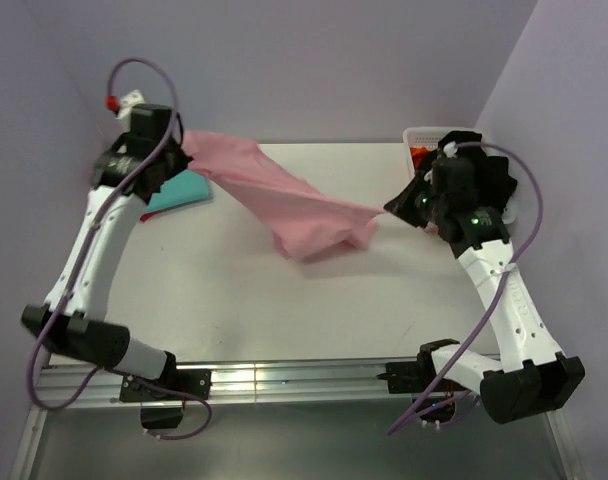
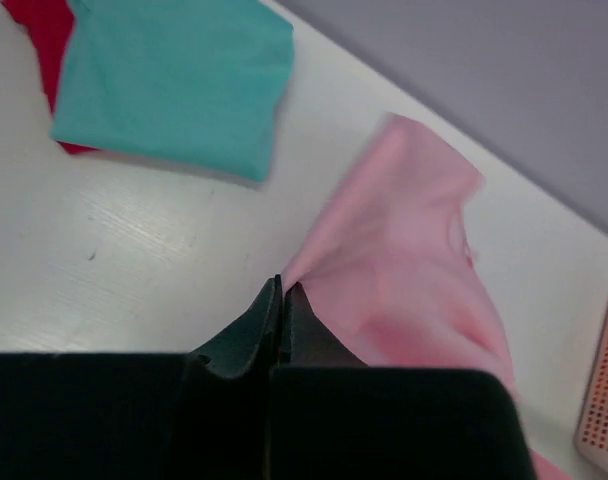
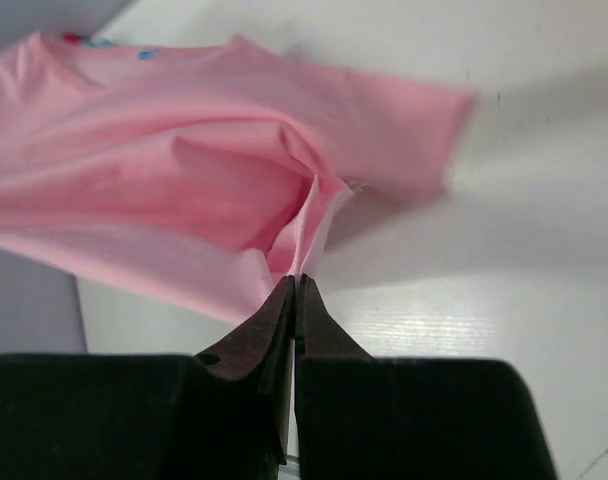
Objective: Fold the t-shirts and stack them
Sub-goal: Flatten the tshirt out
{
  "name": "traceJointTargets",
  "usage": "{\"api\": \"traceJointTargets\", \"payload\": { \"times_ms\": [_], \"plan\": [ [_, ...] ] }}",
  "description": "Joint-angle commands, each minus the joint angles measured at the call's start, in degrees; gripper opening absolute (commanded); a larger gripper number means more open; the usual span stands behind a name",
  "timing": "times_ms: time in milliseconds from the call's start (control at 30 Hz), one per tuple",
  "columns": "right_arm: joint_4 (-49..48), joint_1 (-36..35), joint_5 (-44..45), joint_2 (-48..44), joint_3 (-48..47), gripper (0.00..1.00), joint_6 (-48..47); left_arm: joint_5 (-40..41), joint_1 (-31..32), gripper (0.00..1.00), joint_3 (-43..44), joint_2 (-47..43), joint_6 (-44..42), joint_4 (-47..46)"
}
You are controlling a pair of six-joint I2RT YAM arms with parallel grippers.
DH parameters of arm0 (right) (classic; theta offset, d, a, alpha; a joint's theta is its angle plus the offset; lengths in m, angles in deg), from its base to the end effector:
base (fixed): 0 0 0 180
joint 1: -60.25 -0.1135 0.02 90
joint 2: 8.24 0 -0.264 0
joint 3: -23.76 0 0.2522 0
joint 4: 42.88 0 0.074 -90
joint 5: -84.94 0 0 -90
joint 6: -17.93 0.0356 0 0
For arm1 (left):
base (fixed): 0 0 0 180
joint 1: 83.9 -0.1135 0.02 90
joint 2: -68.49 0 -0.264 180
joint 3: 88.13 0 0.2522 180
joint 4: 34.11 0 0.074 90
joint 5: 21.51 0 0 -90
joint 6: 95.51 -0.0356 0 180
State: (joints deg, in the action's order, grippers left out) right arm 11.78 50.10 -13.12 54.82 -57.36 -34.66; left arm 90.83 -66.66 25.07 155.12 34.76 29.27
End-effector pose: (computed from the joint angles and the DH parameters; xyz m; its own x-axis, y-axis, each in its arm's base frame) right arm 0.2234 0.0451 0.3619 -0.6395 0.4966 -0.5869 0.1299 0.8222 0.5541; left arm 0.3055 -0.0806 0.4258 -0.4259 -0.4938 -0.7581 -0.3825 0.8576 -0.3437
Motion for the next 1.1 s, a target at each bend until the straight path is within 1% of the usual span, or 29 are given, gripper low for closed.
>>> {"api": "traceJointTargets", "payload": {
  "times_ms": [0, 100, 133, 200, 233, 267, 333, 367, 500, 567, 600, 667, 733, 800, 867, 900, 1000, 1033, 1067],
  "plan": [
    [8.7, 1.3, 2.0, 0.8, -9.7, 0.0, -1.3, 1.6, -0.2, 0.0, 0.1, -8.1, 0.6, 6.1],
    [12.2, 1.5, 2.4, 0.7, -14.1, 0.0, -1.5, 1.0, -0.2, 0.0, 0.4, -13.0, 2.2, 8.6],
    [13.0, 1.5, 2.5, 0.6, -16.9, 0.0, -1.5, 0.5, -0.2, 0.0, 1.6, -14.8, 2.1, 9.0],
    [15.3, 1.7, 2.3, 0.6, -19.9, 0.0, -2.0, -0.2, -0.2, 0.0, 4.1, -15.7, 1.7, 11.1],
    [16.3, 1.8, 2.0, 0.6, -23.1, 0.0, -2.1, -1.1, -0.2, 0.0, 6.9, -16.1, 0.3, 11.6],
    [17.9, 1.7, 1.6, 0.5, -24.7, 0.0, -2.3, -4.3, -0.2, 0.0, 8.3, -16.6, -0.6, 12.1],
    [19.4, 1.7, 0.7, 0.2, -29.0, 0.0, -2.6, -8.2, -0.2, 0.0, 11.5, -17.4, -2.7, 12.0],
    [20.9, 1.7, -0.2, -0.1, -30.4, 0.0, -2.6, -11.9, -0.2, 0.0, 12.4, -18.4, -3.0, 12.2],
    [24.0, 1.7, -2.1, -2.4, -37.3, 0.0, -2.6, -17.5, -0.2, 0.0, 15.3, -21.6, -2.8, 15.7],
    [24.0, 1.7, -4.2, -4.8, -38.4, 0.0, -2.8, -19.3, -0.2, 0.0, 15.8, -23.7, -2.4, 17.9],
    [24.0, 1.7, -4.5, -5.6, -39.2, 0.0, -2.8, -21.6, -0.2, 0.0, 16.1, -24.4, -2.3, 18.3],
    [24.0, 1.8, -4.5, -7.6, -39.4, 0.0, -3.2, -23.2, -0.2, 0.0, 17.3, -25.5, -2.5, 19.2],
    [24.4, 1.7, -3.7, -8.0, -39.6, 0.0, -3.7, -24.3, -0.2, 0.0, 20.1, -24.8, -3.0, 19.7],
    [24.8, 1.7, -2.6, -7.4, -40.0, 0.0, -4.7, -23.4, -0.2, 0.0, 23.1, -23.5, -3.0, 19.8],
    [24.2, 1.8, -1.9, -5.5, -40.2, 0.0, -5.2, -22.5, -0.2, 0.0, 23.3, -21.3, -3.8, 18.7],
    [23.5, 1.7, -1.5, -4.1, -39.8, 0.0, -5.3, -18.9, -0.2, 0.0, 23.3, -20.3, -3.8, 18.5],
    [20.6, 1.7, -0.7, 0.4, -39.6, 0.0, -5.2, -15.9, -0.2, 0.0, 24.7, -14.1, -3.5, 17.3],
    [20.0, 1.7, -0.3, 1.9, -39.7, 0.0, -5.2, -15.2, -0.2, 0.0, 25.5, -10.0, -3.6, 16.9],
    [19.0, 2.0, 0.1, 3.3, -40.1, 0.0, -5.1, -15.0, -0.2, 0.0, 26.4, -7.9, -3.7, 15.5]
  ]
}}
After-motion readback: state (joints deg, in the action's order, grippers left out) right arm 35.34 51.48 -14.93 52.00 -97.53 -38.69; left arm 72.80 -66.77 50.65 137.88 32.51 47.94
